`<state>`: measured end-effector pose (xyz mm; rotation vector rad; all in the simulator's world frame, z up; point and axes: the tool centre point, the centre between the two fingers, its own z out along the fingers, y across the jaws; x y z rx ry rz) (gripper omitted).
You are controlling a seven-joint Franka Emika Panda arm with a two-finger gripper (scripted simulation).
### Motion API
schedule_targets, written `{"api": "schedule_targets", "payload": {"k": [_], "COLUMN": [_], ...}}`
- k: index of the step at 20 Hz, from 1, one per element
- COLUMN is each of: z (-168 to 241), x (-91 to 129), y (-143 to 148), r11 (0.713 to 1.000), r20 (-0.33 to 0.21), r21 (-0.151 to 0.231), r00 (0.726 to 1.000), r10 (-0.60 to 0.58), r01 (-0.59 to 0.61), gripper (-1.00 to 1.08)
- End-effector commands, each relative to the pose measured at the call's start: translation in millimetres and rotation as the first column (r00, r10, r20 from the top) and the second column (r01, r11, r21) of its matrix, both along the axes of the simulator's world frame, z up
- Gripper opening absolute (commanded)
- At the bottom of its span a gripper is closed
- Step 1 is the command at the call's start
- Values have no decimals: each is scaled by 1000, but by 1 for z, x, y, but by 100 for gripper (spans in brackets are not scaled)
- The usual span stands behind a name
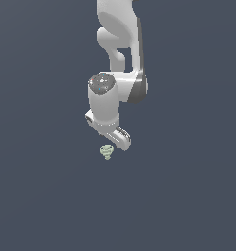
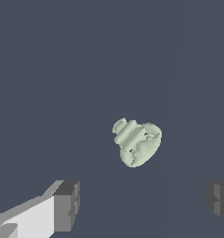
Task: Pick up the object and move it to a goal position.
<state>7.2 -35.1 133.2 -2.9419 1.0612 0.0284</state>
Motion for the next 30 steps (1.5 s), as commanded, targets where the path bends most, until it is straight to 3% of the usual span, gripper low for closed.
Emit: {"api": "schedule_targets", "payload": {"k": [1,8,17,24,30], "z": [-6,-21,-39,-47,-51], "x": [1,2,4,5,5], "y": [-2,-6,-13,-17,-18], "r11": [997,961,862,790,756], "r20": [0,-1,4,9,12], "r21": [-1,-6,-14,-18,-19], "r00": [997,961,862,790,756], "r10": [-75,-276,-507,-613,-654], "r01": [75,276,507,613,654], "gripper": [100,100,100,100,100]}}
